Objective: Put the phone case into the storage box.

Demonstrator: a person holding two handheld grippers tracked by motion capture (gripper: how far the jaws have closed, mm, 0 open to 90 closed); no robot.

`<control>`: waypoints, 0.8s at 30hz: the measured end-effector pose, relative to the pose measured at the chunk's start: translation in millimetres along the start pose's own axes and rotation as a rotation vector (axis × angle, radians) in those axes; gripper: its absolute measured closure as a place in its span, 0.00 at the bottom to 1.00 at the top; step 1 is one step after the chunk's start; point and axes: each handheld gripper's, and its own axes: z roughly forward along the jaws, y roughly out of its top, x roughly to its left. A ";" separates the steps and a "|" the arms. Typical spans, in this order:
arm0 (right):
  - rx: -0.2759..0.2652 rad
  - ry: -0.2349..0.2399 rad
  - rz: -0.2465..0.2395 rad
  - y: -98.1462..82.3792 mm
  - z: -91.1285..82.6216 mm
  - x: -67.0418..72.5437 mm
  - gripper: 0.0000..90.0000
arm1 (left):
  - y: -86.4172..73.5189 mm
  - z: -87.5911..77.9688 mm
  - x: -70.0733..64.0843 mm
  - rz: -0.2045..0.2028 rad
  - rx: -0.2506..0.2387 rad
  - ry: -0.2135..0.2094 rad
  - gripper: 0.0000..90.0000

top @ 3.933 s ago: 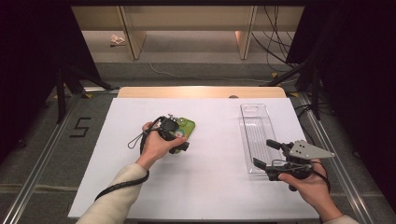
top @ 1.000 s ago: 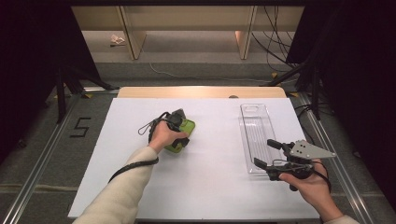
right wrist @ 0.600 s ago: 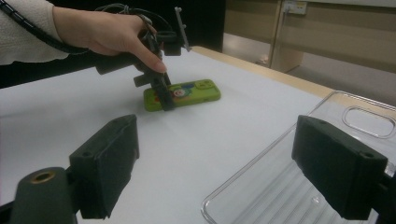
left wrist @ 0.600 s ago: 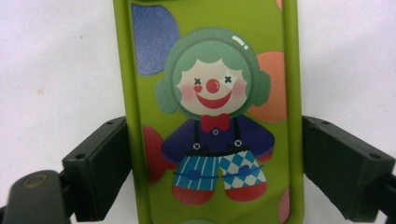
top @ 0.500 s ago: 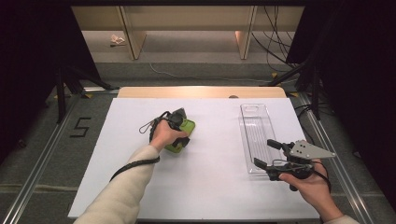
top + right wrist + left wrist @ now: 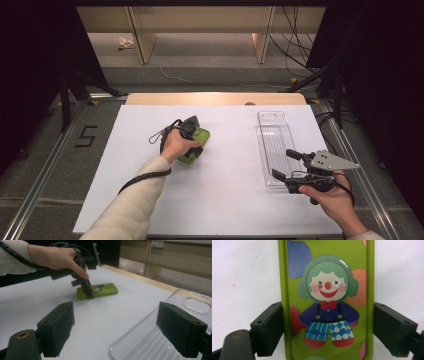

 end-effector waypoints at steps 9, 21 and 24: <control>0.000 -0.001 0.000 0.0 -0.2 -0.2 0.18 | -1.3 -0.2 0.4 0.006 -0.011 -0.004 0.18; -0.001 -0.004 0.000 -0.1 0.1 0.0 0.18 | -7.7 -4.9 2.0 0.012 -0.058 -0.020 0.18; 0.000 -0.004 -0.001 -0.2 0.3 0.1 0.18 | -9.9 -8.0 0.8 0.018 -0.081 -0.023 0.18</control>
